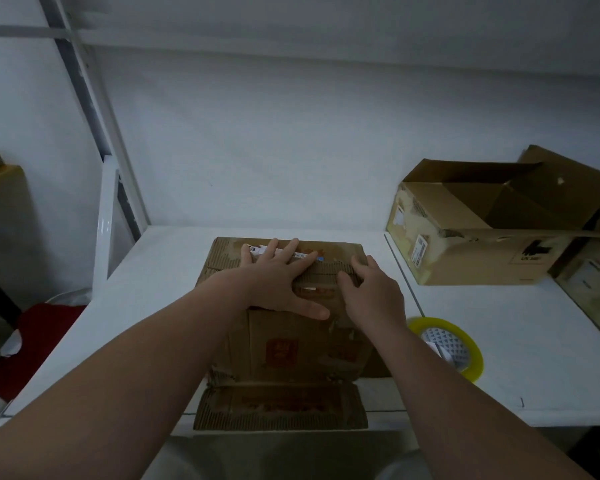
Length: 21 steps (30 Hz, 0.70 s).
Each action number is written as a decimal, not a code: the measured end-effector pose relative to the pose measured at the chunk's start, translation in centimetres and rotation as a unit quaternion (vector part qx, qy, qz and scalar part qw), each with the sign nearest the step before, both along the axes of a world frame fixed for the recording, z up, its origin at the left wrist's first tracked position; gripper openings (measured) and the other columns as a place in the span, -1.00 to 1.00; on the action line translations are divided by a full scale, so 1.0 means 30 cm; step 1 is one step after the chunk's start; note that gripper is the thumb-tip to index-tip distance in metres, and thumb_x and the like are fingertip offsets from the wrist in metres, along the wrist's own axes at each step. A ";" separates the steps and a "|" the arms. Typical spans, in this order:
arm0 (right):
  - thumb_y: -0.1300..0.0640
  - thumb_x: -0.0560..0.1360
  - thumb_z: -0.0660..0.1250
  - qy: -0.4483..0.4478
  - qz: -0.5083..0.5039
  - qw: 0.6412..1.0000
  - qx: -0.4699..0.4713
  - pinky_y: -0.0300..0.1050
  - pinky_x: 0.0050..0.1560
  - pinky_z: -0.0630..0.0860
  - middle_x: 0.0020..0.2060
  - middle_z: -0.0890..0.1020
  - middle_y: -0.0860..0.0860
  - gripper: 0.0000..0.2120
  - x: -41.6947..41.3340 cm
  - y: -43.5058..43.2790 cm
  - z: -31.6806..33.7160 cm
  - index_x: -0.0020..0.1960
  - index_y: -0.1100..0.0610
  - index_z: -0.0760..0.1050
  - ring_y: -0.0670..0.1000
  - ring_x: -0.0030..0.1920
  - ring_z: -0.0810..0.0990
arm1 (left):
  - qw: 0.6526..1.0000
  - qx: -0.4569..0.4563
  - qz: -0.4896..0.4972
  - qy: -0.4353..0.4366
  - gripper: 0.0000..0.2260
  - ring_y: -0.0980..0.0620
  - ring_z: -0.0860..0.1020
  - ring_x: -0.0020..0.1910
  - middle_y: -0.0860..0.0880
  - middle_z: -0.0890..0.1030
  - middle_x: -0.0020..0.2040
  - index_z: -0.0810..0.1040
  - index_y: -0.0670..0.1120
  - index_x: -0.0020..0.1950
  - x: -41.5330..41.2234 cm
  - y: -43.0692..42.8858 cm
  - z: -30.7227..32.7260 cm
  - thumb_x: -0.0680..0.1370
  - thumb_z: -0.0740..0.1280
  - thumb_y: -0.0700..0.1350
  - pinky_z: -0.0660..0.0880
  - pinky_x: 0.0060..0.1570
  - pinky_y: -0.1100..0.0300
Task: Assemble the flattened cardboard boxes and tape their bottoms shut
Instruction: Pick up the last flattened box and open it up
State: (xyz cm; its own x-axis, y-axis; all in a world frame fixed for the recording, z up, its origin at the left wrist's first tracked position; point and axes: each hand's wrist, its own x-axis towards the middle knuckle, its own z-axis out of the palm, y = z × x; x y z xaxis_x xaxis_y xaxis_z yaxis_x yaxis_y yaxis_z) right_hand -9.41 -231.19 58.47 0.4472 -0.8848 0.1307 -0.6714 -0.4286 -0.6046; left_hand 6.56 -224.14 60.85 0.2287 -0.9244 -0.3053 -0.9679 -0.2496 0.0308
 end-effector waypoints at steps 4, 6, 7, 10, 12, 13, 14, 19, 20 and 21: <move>-0.06 0.61 0.14 0.007 -0.008 1.000 -0.009 -0.06 0.35 0.30 0.51 0.20 -0.01 -0.54 -0.013 0.031 0.016 0.48 0.02 0.29 0.05 0.44 0.29 | 0.999 -0.042 -0.012 -0.019 -0.04 -0.10 -0.28 0.53 0.03 -0.26 0.56 -0.22 0.20 0.54 -0.028 0.041 -0.009 0.27 0.05 0.57 -0.25 0.39 -0.37; -0.05 0.61 0.15 0.012 -0.011 1.000 -0.012 -0.07 0.32 0.32 0.51 0.22 -0.01 -0.56 -0.027 0.048 0.021 0.46 0.02 0.31 0.05 0.42 0.33 | 0.998 -0.056 -0.018 -0.021 -0.07 -0.09 -0.26 0.53 0.02 -0.25 0.57 -0.20 0.17 0.55 -0.046 0.060 -0.016 0.33 0.06 0.55 -0.25 0.39 -0.37; -0.05 0.61 0.15 0.014 -0.013 1.000 -0.015 -0.08 0.31 0.33 0.50 0.24 -0.01 -0.56 -0.033 0.056 0.024 0.46 0.02 0.33 0.05 0.40 0.35 | 0.998 -0.056 -0.019 -0.020 -0.06 -0.09 -0.26 0.53 0.01 -0.26 0.57 -0.20 0.15 0.55 -0.056 0.065 -0.019 0.32 0.04 0.55 -0.25 0.39 -0.37; -0.05 0.61 0.15 0.014 -0.013 1.000 -0.021 -0.09 0.28 0.35 0.47 0.31 -0.01 -0.58 -0.051 0.070 0.025 0.44 0.02 0.36 0.05 0.37 0.39 | 0.998 -0.051 -0.021 -0.017 0.01 -0.05 -0.25 0.54 0.04 -0.25 0.56 -0.21 0.06 0.56 -0.090 0.069 -0.021 0.28 0.02 0.56 -0.23 0.39 -0.37; -0.07 0.61 0.12 -0.026 -0.017 0.999 0.008 -0.07 0.27 0.36 0.41 0.40 -0.01 -0.60 -0.073 0.061 0.018 0.41 -0.01 0.40 0.04 0.34 0.42 | 0.998 -0.061 -0.024 -0.014 -0.01 0.01 -0.23 0.54 0.07 -0.23 0.57 -0.20 0.02 0.57 -0.104 0.069 -0.019 0.33 0.04 0.54 -0.23 0.41 -0.33; -0.07 0.61 0.10 -0.068 -0.025 0.997 0.039 -0.06 0.27 0.37 0.36 0.46 -0.02 -0.60 -0.089 0.053 0.014 0.39 -0.02 0.42 0.04 0.31 0.43 | 0.997 -0.068 -0.026 -0.013 -0.03 0.02 -0.22 0.54 0.07 -0.22 0.57 -0.19 0.01 0.57 -0.106 0.070 -0.018 0.35 0.05 0.52 -0.23 0.43 -0.30; -0.07 0.62 0.09 -0.110 -0.040 0.991 0.069 -0.05 0.25 0.37 0.31 0.51 -0.02 -0.61 -0.110 0.042 0.005 0.37 0.00 0.45 0.04 0.29 0.45 | 0.997 -0.073 -0.029 -0.013 -0.03 0.04 -0.21 0.54 0.06 -0.21 0.57 -0.18 0.00 0.57 -0.106 0.071 -0.018 0.36 0.03 0.52 -0.23 0.45 -0.26; 0.01 0.59 0.18 -0.007 -0.128 0.991 0.041 -0.09 -0.02 0.42 0.10 0.62 0.06 -0.71 -0.252 -0.016 -0.110 0.21 0.09 0.54 0.13 0.14 0.55 | 0.994 -0.096 -0.043 -0.011 0.00 0.06 -0.18 0.54 0.05 -0.17 0.58 -0.17 -0.01 0.57 -0.105 0.082 -0.026 0.29 -0.12 0.54 -0.20 0.49 -0.11; 0.01 0.57 0.22 0.046 -0.139 0.988 0.045 -0.09 0.00 0.44 0.13 0.61 0.05 -0.70 -0.278 -0.024 -0.138 0.26 0.06 0.51 0.11 0.15 0.54 | 0.994 -0.100 -0.044 -0.011 -0.01 0.06 -0.17 0.55 0.05 -0.16 0.58 -0.16 0.00 0.58 -0.107 0.084 -0.027 0.29 -0.12 0.54 -0.19 0.50 -0.11; 0.02 0.55 0.25 0.089 -0.138 0.985 0.045 -0.08 0.01 0.48 0.10 0.61 0.06 -0.72 -0.302 -0.032 -0.169 0.24 0.04 0.51 0.11 0.11 0.55 | 0.994 -0.103 -0.044 -0.012 -0.02 0.06 -0.16 0.55 0.05 -0.15 0.58 -0.16 0.00 0.58 -0.108 0.087 -0.028 0.30 -0.13 0.53 -0.18 0.50 -0.11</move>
